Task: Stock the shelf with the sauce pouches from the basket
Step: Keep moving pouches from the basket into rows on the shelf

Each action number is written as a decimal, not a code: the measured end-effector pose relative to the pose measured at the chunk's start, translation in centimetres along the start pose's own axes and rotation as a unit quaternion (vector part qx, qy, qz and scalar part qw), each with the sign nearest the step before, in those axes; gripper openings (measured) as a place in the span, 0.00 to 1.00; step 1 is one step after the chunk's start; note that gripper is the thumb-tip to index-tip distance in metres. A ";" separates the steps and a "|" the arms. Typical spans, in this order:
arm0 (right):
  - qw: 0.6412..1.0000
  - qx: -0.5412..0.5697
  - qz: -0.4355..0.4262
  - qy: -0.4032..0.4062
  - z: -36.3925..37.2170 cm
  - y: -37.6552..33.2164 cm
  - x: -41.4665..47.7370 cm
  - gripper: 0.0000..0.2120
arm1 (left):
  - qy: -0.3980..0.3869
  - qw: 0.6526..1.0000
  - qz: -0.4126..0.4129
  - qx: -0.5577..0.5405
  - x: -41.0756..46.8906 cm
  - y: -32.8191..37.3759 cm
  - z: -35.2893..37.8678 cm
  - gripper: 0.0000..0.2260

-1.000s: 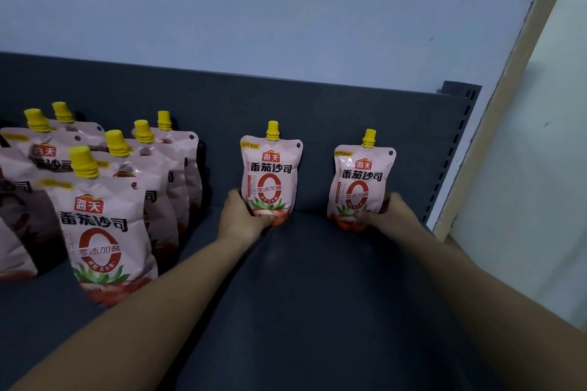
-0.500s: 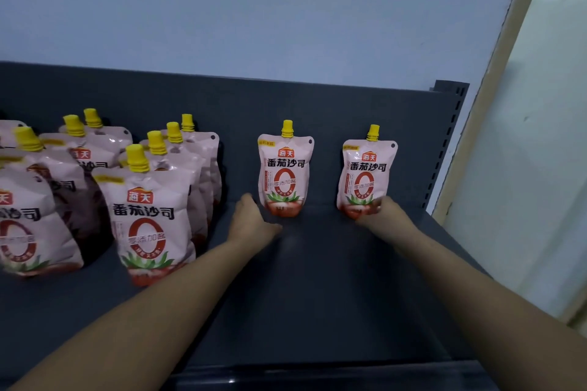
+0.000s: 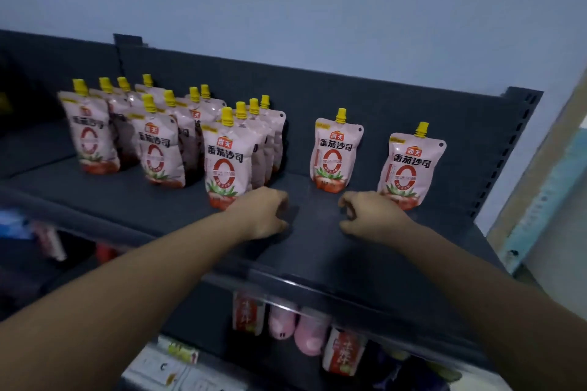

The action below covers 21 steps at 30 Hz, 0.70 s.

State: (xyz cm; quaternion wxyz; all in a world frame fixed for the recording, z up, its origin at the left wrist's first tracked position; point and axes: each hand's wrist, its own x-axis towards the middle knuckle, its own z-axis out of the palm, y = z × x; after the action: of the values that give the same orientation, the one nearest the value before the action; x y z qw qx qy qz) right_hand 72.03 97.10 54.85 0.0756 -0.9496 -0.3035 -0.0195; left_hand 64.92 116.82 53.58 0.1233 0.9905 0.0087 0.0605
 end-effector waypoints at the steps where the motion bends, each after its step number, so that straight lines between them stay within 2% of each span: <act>1: 1.000 0.000 -0.020 0.003 -0.1 -0.6 -0.2 0.17 | 0.012 1.000 -0.009 0.018 -1.3 -0.1 -0.5 0.16; 6: 0.991 0.012 -0.132 0.009 -0.1 -6.8 0.0 0.18 | 0.080 0.986 -0.093 0.110 -8.9 -2.9 -3.3 0.12; 9: 0.979 0.035 -0.199 0.002 0.4 -12.7 0.1 0.10 | 0.081 0.965 -0.169 0.185 -14.5 -5.7 -5.0 0.14; 10: 0.975 0.041 -0.219 0.000 0.6 -14.7 0.1 0.10 | 0.079 0.957 -0.197 0.199 -16.4 -6.7 -5.6 0.13; 13: 0.959 0.052 -0.279 -0.007 1.2 -20.8 -0.1 0.17 | 0.057 0.934 -0.288 0.204 -21.8 -9.8 -7.1 0.10; 19: 0.923 0.047 -0.379 -0.040 4.1 -33.1 -0.6 0.15 | 0.018 0.882 -0.434 0.184 -32.7 -16.1 -8.0 0.08; 21: 0.907 0.036 -0.416 -0.057 5.3 -37.7 -0.8 0.15 | 0.009 0.865 -0.470 0.175 -36.3 -18.2 -8.3 0.10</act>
State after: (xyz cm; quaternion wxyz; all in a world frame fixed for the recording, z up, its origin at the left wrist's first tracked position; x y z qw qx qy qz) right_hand 49.52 127.77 54.48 0.0770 -0.7331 -0.6756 0.0162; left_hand 27.79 135.30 52.86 -0.0384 0.8739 0.4846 0.0015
